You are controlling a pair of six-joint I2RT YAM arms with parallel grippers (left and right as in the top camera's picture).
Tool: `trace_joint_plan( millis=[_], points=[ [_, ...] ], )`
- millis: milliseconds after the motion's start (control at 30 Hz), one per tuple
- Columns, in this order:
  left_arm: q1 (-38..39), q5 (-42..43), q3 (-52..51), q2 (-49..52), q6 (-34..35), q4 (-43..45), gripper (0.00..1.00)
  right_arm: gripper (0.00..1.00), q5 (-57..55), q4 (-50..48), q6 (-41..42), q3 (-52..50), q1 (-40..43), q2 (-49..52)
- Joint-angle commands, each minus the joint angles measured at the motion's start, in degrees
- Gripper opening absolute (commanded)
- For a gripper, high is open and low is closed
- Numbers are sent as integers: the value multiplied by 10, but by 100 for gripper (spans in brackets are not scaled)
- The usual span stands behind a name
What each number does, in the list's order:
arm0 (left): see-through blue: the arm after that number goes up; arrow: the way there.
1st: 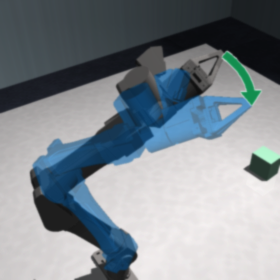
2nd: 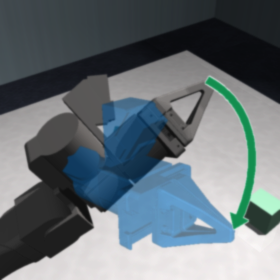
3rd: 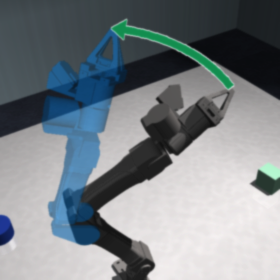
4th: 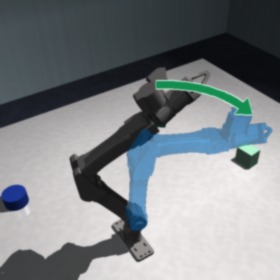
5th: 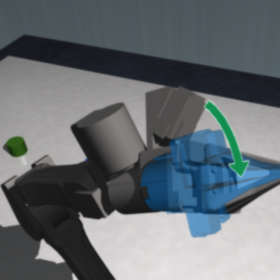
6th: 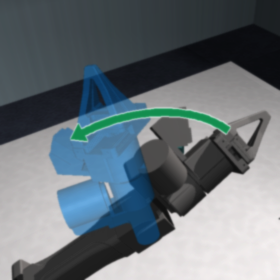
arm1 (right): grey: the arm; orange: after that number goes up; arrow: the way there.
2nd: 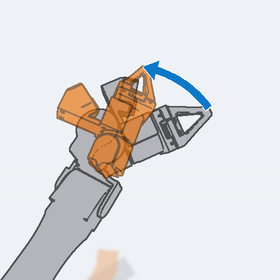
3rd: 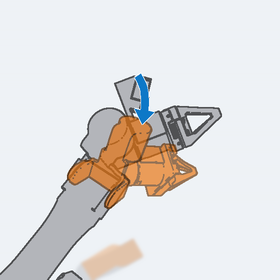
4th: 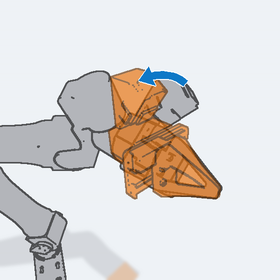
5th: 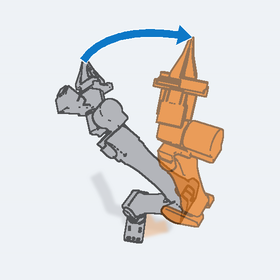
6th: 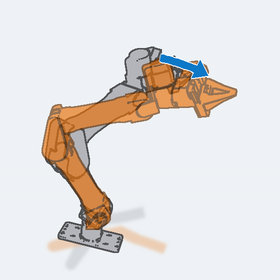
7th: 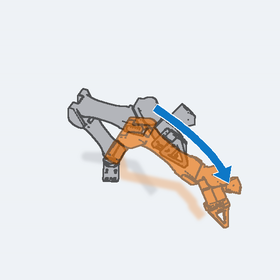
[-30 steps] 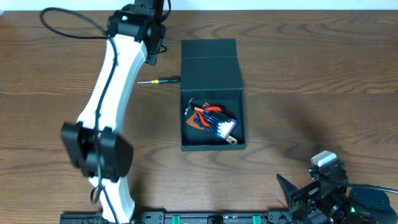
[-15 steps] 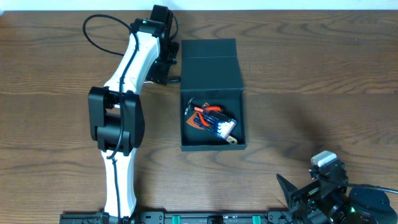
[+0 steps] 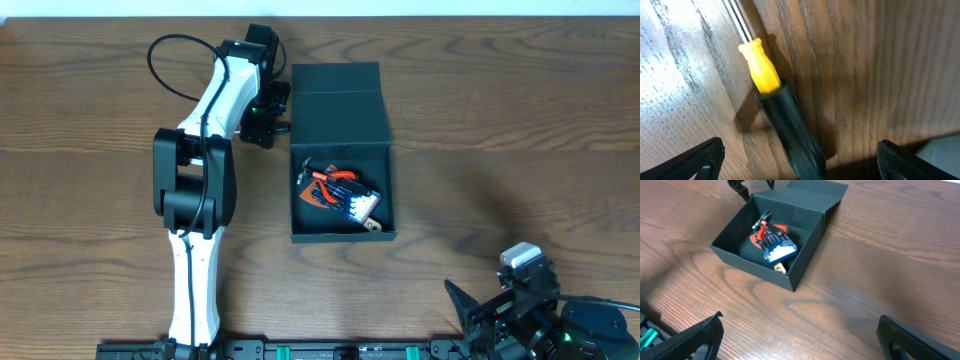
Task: Pack container
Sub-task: 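Move the left gripper to the yellow-handled screwdriver and grasp it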
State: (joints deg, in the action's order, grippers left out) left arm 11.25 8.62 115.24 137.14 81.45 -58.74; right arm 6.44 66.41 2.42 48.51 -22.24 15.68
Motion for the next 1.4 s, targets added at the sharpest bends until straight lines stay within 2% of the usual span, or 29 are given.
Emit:
trace_joint_plan(
  millis=[0,767,900,933,1067,1267,1367],
  points=[
    [-6,4,9,10,10,-3,96,99,0,0,7,0,5,-2],
    [-11,30,9,29,4,-68,96,99,0,0,7,0,5,-2],
    [-11,37,9,29,-21,-89,95,99,0,0,7,0,5,-2],
    [-10,39,9,29,-30,-92,94,99,0,0,7,0,5,-2],
    [-8,41,9,29,-39,-91,74,99,0,0,7,0,5,-2],
    [-8,40,9,29,-39,-91,63,99,0,0,7,0,5,-2],
    [-8,38,9,29,-39,-84,54,99,0,0,7,0,5,-2]
  ],
)
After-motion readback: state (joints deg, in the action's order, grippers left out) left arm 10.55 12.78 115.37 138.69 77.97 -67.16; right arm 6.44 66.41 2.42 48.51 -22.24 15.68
